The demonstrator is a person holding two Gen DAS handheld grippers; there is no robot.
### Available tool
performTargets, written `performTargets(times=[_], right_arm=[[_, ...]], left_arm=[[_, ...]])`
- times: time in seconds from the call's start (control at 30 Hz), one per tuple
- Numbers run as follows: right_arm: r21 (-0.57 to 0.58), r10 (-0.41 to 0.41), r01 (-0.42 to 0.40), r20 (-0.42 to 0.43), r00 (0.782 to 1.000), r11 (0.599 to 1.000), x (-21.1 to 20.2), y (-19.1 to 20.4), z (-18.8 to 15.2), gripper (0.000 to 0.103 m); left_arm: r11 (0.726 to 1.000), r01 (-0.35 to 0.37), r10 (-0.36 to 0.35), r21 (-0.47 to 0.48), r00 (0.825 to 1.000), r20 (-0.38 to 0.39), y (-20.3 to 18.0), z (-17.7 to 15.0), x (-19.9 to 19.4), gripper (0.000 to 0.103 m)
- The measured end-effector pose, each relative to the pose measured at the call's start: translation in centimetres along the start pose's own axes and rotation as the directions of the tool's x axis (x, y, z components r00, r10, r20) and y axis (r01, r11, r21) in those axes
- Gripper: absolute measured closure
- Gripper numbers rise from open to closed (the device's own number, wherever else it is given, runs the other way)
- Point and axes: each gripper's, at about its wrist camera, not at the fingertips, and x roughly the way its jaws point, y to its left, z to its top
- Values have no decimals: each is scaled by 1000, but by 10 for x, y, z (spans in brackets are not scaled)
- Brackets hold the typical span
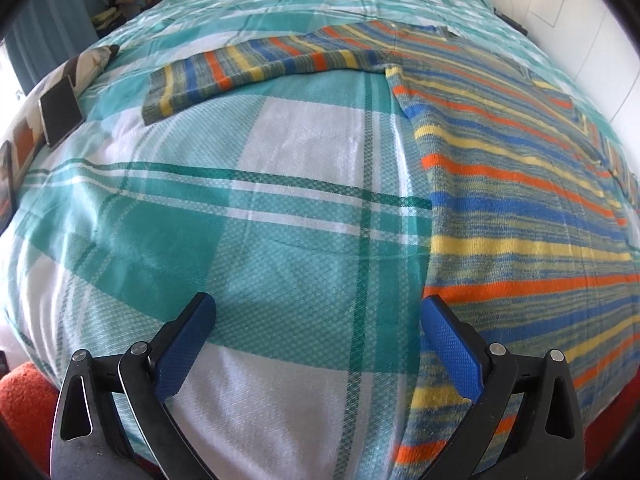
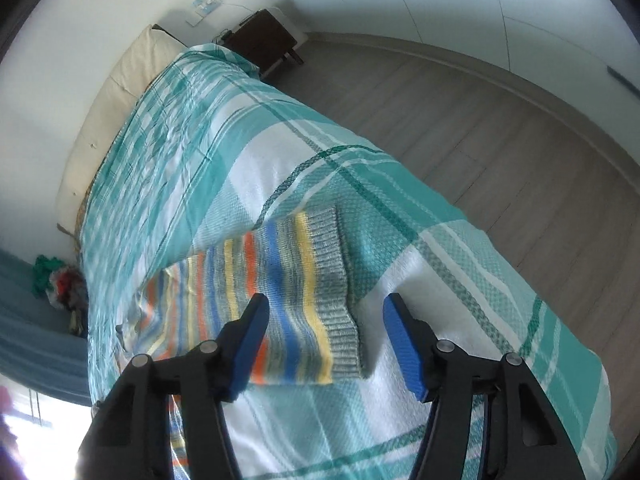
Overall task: Fold small clothes
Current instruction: 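Grasp a sleeve cuff with the right gripper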
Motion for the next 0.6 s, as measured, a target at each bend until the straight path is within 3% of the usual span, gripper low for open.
performTargets(times=[0.1, 0.13, 0.17, 0.23, 0.37, 0.5, 0.6], right_arm=[[-63, -91, 87, -53, 994, 994, 22, 9, 1, 58], [-84, -134, 128, -60, 989, 988, 29, 9, 1, 71], [-105, -173, 166, -60, 983, 980, 34, 11, 0, 77], [-100, -181, 175, -54, 982, 979, 37, 10, 1, 95], [-103, -189, 190, 24, 982, 976, 8, 31, 2, 99], [-265, -75, 103, 112, 991, 959, -40, 113, -5, 99], [-403, 85, -43, 87, 993, 914, -58, 198, -22, 99]], left_arm=[[1000, -28, 28, -9, 1000, 13, 8, -3, -2, 1], [999, -37, 37, -16, 999, 11, 11, -4, -1, 1], [999, -42, 42, -22, 999, 10, 13, -5, 0, 1], [998, -48, 49, -29, 999, 20, 16, -7, -1, 1], [997, -68, 69, -23, 996, 61, 18, -7, -9, 1], [998, -56, 58, -37, 996, 66, 24, -10, -5, 1], [998, -45, 48, -38, 996, 72, 25, -8, -5, 1]])
